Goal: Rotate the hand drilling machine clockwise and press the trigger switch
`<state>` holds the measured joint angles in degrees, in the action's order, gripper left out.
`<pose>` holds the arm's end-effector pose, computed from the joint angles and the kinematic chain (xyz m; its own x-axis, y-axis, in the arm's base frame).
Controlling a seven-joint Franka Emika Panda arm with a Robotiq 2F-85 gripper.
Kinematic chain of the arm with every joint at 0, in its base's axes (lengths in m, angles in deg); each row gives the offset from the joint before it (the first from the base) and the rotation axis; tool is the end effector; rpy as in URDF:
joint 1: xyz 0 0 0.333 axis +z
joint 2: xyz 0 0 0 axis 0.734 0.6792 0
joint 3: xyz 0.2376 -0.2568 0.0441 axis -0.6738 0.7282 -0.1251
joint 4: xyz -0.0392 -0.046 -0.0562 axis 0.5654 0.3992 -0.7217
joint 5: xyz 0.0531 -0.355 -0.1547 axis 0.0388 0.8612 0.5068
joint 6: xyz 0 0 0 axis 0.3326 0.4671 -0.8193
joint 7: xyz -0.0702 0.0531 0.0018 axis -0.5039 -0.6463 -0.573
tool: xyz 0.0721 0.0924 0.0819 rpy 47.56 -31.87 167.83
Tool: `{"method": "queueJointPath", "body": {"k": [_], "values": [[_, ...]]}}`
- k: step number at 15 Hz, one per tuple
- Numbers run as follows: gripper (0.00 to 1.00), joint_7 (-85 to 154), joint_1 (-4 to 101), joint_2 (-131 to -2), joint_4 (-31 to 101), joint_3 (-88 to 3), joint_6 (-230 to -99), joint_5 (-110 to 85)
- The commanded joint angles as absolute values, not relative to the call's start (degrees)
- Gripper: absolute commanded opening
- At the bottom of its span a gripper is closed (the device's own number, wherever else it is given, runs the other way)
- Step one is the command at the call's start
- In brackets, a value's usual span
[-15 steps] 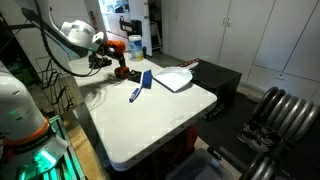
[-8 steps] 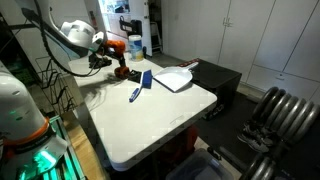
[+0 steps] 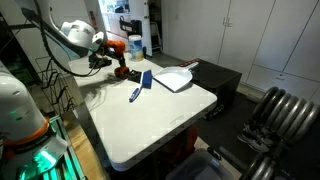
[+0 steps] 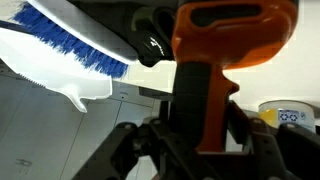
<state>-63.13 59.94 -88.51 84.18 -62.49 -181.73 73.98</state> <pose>0.4246 0.2421 0.3523 0.6442 0.1476 0.7504 -0.0143 -0.9787 0.2048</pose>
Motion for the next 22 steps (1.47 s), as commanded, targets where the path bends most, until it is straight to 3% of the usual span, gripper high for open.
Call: {"method": "queueJointPath", "body": {"k": [1,13,14,15,16,18,19,22], "values": [[0.42,-63.56,59.75,-87.08,83.83,-62.3,-182.64,74.69],[0.46,-63.36,59.8,-87.22,83.97,-62.34,-182.5,74.32],[0.49,-63.31,59.8,-87.22,83.99,-62.33,-182.54,74.29],[0.71,-63.25,59.8,-87.22,84.02,-62.33,-182.47,74.18],[0.83,-63.04,59.79,-87.15,84.06,-62.27,-182.84,73.83],[0.96,-62.79,59.85,-86.85,84.03,-62.21,-183.7,73.34],[1.0,-62.77,59.82,-86.62,84.01,-62.18,-183.78,73.24],[1.0,-61.75,59.83,-85.85,84.01,-62.15,-184.56,71.67]]}}
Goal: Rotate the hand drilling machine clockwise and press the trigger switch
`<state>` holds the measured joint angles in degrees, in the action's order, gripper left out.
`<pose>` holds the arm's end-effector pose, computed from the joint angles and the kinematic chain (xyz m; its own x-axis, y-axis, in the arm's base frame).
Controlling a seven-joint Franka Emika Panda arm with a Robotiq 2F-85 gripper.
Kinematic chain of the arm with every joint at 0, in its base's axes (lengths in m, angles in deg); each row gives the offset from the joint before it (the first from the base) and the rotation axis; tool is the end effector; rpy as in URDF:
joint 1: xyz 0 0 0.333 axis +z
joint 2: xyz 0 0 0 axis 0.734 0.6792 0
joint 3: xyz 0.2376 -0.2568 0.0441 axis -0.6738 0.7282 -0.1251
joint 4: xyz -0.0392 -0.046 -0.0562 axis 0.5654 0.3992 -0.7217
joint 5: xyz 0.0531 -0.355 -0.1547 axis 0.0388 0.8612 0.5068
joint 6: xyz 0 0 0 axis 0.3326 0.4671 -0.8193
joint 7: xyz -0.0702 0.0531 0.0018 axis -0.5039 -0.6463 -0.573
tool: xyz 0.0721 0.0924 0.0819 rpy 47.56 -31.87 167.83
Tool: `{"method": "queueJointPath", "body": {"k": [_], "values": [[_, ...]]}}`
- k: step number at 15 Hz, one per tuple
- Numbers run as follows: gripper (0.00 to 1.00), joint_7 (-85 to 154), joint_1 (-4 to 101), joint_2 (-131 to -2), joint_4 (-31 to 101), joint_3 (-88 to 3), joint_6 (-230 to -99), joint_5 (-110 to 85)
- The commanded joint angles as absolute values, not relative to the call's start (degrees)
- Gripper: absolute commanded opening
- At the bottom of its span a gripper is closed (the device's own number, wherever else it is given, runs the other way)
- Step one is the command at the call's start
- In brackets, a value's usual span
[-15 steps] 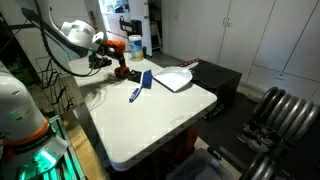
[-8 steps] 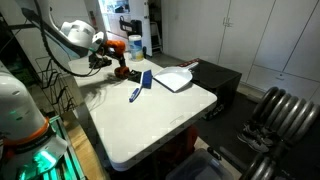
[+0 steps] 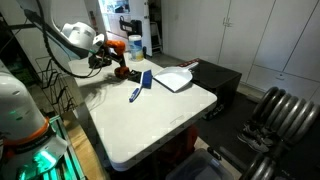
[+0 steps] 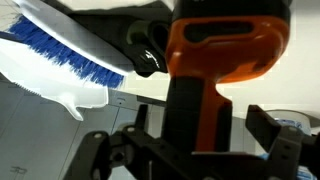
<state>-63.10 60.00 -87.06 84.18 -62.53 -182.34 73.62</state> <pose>0.4237 0.2445 0.3406 0.6660 0.1473 0.7312 -0.0034 -0.9797 0.2005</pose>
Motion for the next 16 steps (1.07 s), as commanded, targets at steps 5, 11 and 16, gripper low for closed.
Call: {"method": "queueJointPath", "body": {"k": [5,11,16], "values": [[1.0,-54.97,61.04,-86.34,85.14,-61.88,-184.63,61.46],[1.0,-36.78,63.83,-88.37,86.13,-63.63,-178.6,33.36],[1.0,-22.95,66.66,-93.05,83.47,-66.42,-163.41,12.42]]}}
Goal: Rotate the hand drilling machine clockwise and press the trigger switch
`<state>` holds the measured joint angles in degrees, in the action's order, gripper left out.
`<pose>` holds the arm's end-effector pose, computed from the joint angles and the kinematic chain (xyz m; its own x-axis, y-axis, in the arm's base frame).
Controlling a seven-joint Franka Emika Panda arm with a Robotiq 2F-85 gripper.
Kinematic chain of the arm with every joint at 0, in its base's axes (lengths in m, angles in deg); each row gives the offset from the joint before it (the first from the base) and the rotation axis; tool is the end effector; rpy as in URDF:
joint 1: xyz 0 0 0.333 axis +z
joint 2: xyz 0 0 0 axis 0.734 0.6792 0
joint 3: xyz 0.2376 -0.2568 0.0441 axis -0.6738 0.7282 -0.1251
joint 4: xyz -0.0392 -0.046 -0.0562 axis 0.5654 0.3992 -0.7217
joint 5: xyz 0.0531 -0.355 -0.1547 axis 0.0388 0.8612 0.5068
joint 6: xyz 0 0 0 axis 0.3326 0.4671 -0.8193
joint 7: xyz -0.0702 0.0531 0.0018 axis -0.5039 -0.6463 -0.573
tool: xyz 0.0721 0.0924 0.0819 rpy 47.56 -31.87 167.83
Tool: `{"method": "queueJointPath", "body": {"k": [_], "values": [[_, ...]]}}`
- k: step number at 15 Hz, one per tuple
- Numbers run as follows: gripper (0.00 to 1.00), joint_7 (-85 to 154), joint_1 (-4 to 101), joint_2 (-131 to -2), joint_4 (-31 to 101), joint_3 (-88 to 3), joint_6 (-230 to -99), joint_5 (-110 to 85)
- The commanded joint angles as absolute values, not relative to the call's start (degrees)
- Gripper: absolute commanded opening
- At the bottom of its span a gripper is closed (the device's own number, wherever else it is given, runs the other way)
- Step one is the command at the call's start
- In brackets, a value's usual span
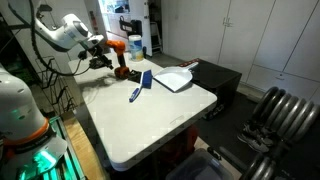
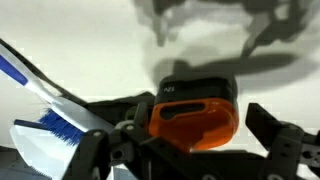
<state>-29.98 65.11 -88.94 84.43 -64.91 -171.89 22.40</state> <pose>0.3912 0.2708 0.3440 0.9130 -0.0190 0.4076 -0.1040 -0.9768 0.1873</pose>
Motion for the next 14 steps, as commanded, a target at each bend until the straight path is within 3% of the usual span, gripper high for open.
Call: {"method": "queueJointPath", "body": {"k": [1,8,14], "values": [[1.0,-21.58,66.76,-93.94,82.4,-67.09,-159.95,10.55],[1.0,-9.71,66.91,-96.92,73.15,-70.14,-138.03,3.06],[1.0,-3.49,66.71,-96.29,65.93,-71.24,-127.6,3.56]]}}
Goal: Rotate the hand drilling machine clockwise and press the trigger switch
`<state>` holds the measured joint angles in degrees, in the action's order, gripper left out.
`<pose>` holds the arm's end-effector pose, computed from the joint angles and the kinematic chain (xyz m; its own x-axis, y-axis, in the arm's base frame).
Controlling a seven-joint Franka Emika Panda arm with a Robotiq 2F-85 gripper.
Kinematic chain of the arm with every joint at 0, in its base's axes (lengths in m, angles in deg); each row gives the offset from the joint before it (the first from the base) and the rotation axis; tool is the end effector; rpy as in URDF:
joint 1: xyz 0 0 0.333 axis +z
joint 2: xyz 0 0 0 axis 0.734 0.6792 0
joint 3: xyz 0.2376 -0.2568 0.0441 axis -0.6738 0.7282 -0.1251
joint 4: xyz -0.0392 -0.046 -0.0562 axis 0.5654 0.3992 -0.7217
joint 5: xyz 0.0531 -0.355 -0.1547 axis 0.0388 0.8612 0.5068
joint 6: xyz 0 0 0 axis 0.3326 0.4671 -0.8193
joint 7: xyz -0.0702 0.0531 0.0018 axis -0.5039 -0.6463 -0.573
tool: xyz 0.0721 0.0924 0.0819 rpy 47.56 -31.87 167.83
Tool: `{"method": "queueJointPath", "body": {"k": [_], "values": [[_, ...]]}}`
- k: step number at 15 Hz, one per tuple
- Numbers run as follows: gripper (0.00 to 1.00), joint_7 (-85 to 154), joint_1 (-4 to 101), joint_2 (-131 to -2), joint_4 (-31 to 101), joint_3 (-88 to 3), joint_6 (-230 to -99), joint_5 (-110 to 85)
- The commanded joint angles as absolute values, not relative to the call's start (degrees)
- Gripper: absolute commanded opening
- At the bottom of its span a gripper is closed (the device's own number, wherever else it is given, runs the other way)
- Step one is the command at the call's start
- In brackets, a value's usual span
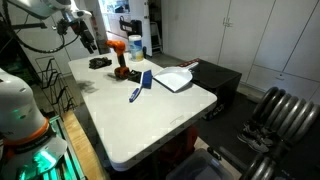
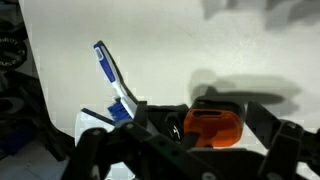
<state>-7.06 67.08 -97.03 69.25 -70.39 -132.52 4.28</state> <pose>0.3441 0.2839 0.4696 0.9876 0.0782 0.1363 0.0130 -0.9049 0.4255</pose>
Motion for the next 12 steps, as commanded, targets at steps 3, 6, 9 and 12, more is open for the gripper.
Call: {"method": "queueJointPath", "body": {"k": [3,6,9,12], "values": [[1.0,-1.71,66.6,-96.24,63.33,-71.59,-123.88,3.91],[1.0,-0.93,66.41,-97.11,61.1,-71.97,-119.76,5.42],[1.0,-1.4,66.61,-97.68,59.02,-71.99,-119.02,4.31],[1.0,-2.93,66.33,-98.4,57.04,-72.0,-119.2,3.05]]}}
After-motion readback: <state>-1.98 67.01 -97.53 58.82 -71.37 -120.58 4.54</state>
